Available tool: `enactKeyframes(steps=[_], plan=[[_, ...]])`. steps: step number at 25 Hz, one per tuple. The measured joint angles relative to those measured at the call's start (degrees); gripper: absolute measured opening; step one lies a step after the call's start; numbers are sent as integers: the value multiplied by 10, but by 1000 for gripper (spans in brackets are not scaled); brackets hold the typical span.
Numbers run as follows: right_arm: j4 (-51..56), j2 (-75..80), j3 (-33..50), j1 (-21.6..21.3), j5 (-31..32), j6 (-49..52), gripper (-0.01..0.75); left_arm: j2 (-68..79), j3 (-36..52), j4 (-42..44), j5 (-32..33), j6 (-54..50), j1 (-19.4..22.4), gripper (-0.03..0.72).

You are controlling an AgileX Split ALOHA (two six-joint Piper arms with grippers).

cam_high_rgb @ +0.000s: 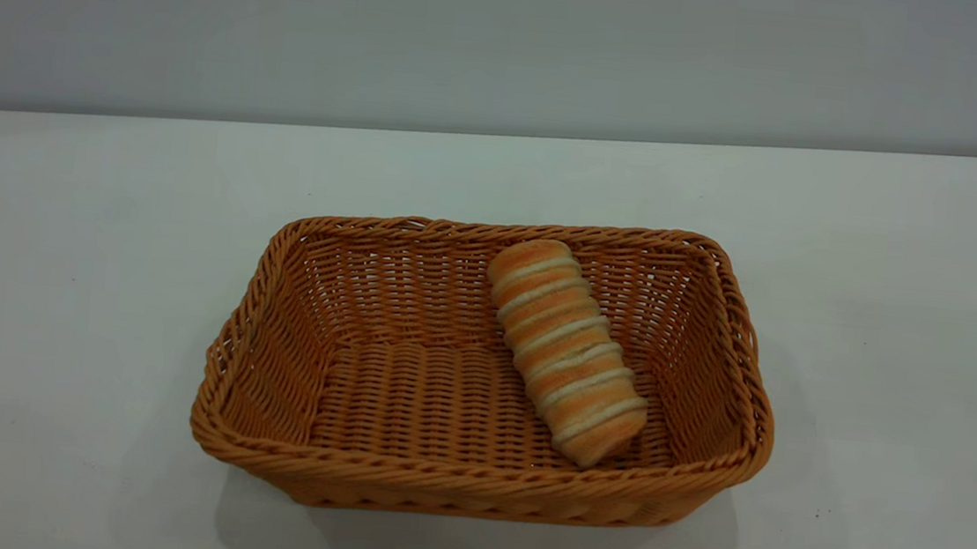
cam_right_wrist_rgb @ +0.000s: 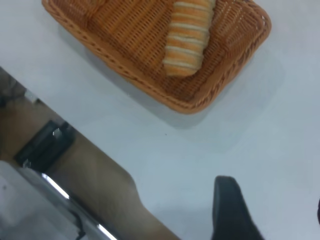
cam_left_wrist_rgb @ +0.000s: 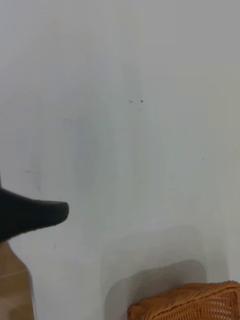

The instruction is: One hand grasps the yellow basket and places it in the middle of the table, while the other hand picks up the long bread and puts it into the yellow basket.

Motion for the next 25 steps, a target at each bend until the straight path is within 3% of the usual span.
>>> enactKeyframes(steps=[12, 25], plan=[[-98, -295, 111, 0, 86, 125, 453, 0, 0, 0, 0, 0, 0, 584], [-125, -437, 202, 0, 80, 162, 453, 0, 0, 0, 0, 0, 0, 584]])
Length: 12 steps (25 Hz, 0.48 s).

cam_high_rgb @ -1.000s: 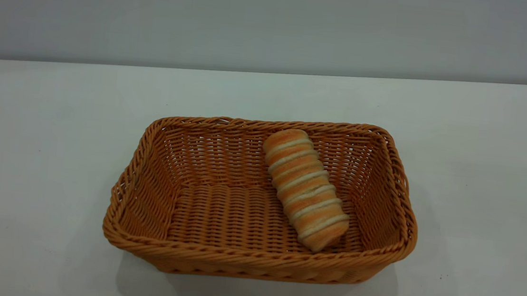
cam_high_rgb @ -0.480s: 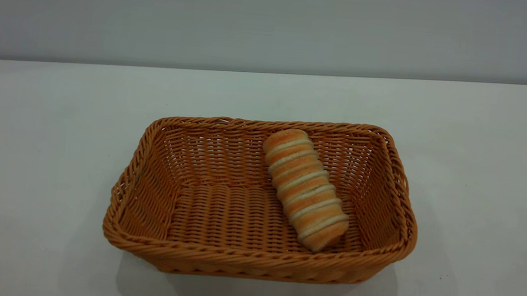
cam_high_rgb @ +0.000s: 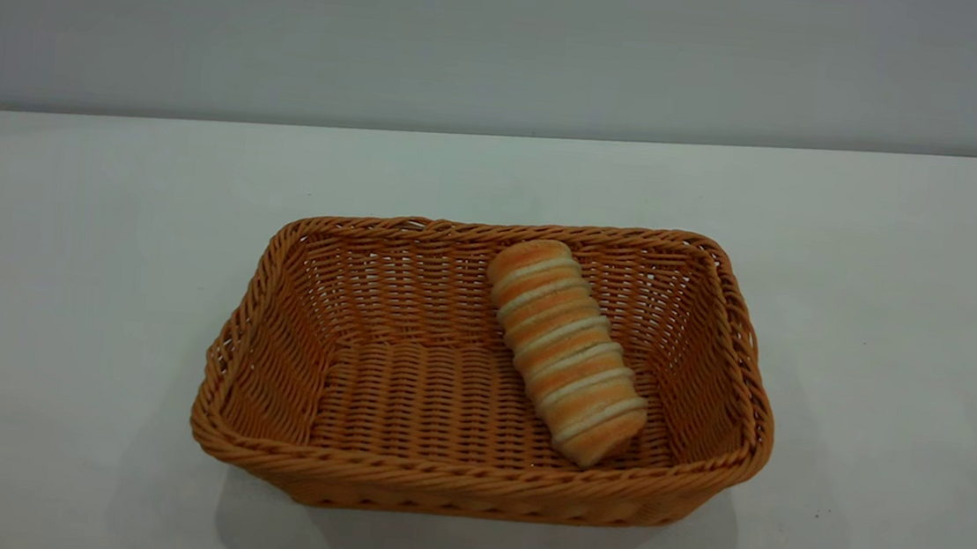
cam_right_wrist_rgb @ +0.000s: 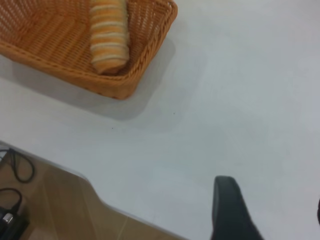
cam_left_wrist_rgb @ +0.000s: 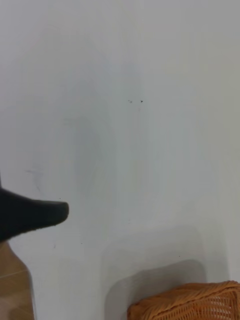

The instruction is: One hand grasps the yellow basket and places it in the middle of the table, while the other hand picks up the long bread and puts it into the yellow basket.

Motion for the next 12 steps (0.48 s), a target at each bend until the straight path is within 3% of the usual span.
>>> enactKeyframes(steps=[12], plan=[[-9, -1, 16, 0, -26, 0, 453, 0, 0, 0, 0, 0, 0, 584]])
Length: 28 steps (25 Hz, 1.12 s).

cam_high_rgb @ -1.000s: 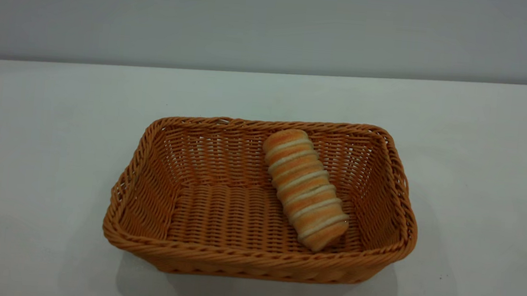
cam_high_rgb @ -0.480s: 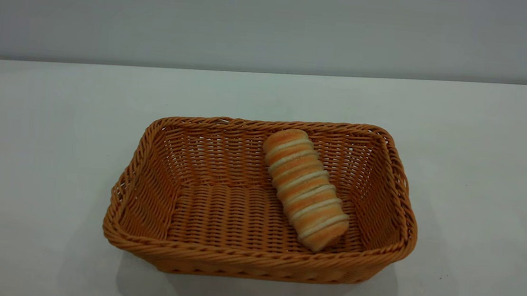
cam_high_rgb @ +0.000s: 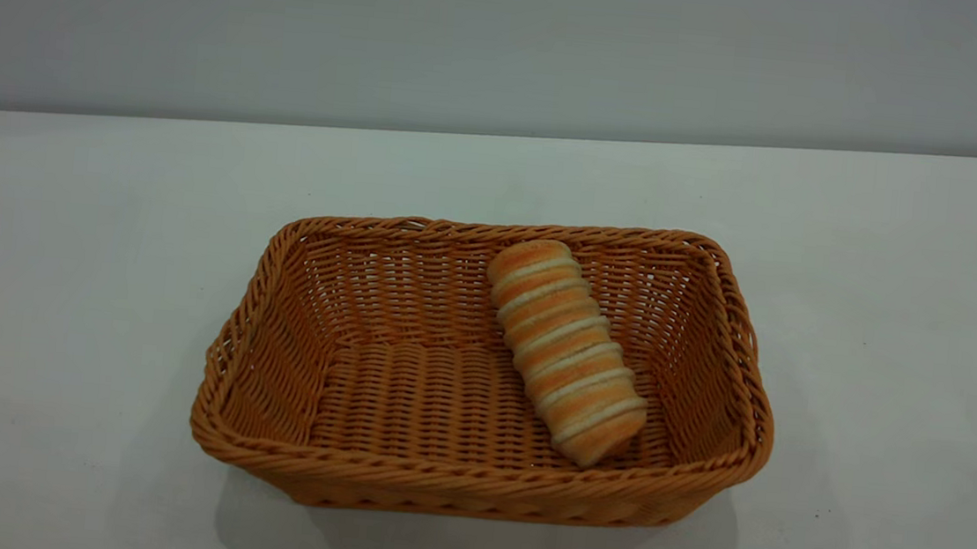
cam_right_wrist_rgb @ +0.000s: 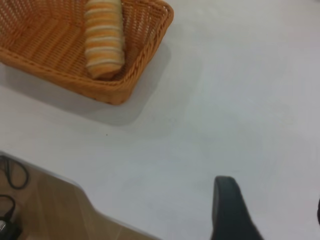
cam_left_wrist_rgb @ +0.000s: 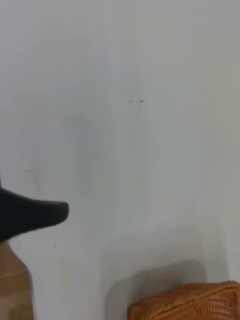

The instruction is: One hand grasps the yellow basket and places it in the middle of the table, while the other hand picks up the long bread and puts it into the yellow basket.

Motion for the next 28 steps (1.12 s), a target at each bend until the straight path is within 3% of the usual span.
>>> enactKeyframes(steps=[28], plan=[[0, 0, 2, 0, 0, 0, 451, 0, 0, -11, 0, -2, 0, 584]])
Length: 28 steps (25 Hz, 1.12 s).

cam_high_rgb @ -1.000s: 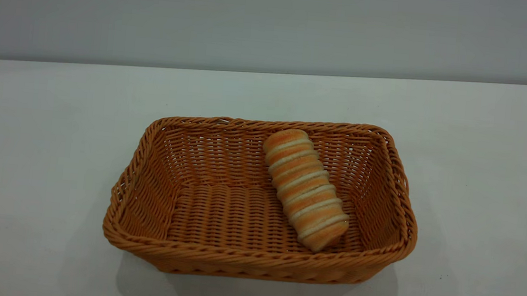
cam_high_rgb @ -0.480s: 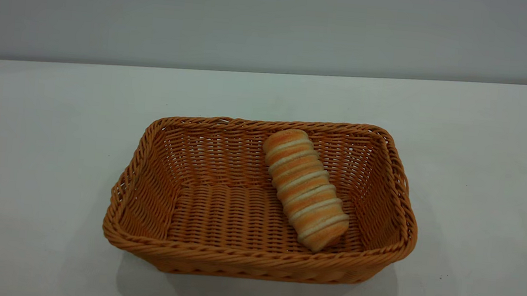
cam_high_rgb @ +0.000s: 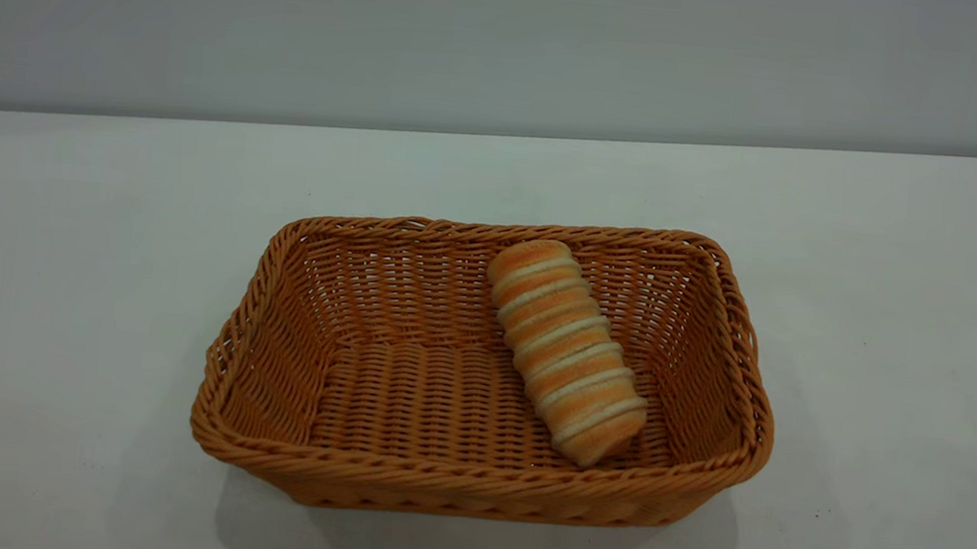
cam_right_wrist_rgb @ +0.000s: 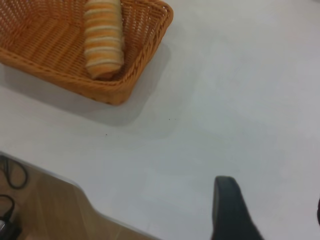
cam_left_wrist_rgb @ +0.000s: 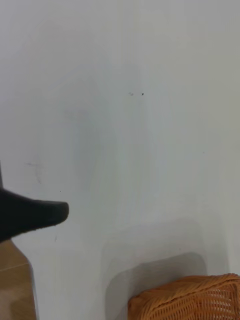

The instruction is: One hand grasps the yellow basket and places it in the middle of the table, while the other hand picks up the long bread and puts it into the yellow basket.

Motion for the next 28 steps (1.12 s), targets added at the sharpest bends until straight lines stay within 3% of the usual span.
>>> enactKeyframes(steps=[15, 24, 28], plan=[[-1, 0, 0, -12, 0, 0, 451, 0, 0, 0, 0, 0, 7, 584], [-1, 0, 0, -181, 0, 0, 451, 0, 0, 0, 0, 0, 122, 584], [-1, 0, 0, -221, 0, 0, 451, 0, 0, 0, 0, 0, 150, 584]])
